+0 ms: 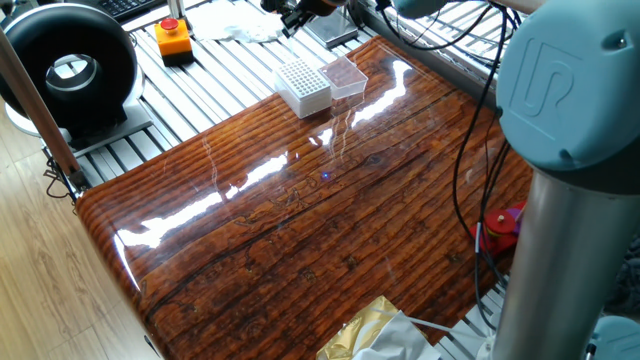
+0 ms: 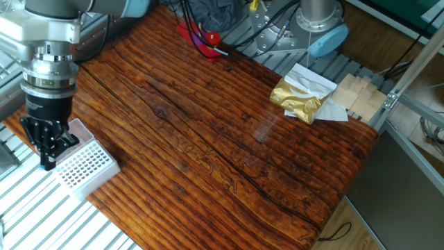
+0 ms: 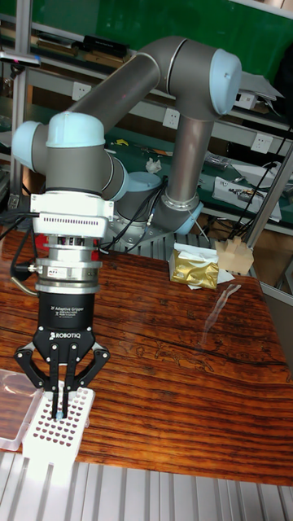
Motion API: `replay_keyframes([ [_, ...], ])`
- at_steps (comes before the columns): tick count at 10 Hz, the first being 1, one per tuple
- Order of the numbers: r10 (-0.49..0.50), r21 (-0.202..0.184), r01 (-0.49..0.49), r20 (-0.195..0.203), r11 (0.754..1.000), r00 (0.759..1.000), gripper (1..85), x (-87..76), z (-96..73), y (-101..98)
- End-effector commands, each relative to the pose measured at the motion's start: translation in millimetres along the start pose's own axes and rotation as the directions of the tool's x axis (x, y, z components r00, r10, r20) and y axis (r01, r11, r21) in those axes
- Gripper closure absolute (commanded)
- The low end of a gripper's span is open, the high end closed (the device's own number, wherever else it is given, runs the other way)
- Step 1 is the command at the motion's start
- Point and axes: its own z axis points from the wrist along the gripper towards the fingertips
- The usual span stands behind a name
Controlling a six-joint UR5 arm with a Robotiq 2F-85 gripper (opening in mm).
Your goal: Insert a medium pipette tip into the holder for medium pipette tips
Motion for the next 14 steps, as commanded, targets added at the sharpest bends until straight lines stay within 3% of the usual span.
replay_keyframes([
  [1, 0.036, -0.016, -0.035, 0.053, 0.999, 0.998, 84.7, -13.7, -4.1, 2.2],
  [14, 0.035, -0.017, -0.034, 0.057, 0.999, 0.998, 84.7, -0.3, -8.5, 0.1],
])
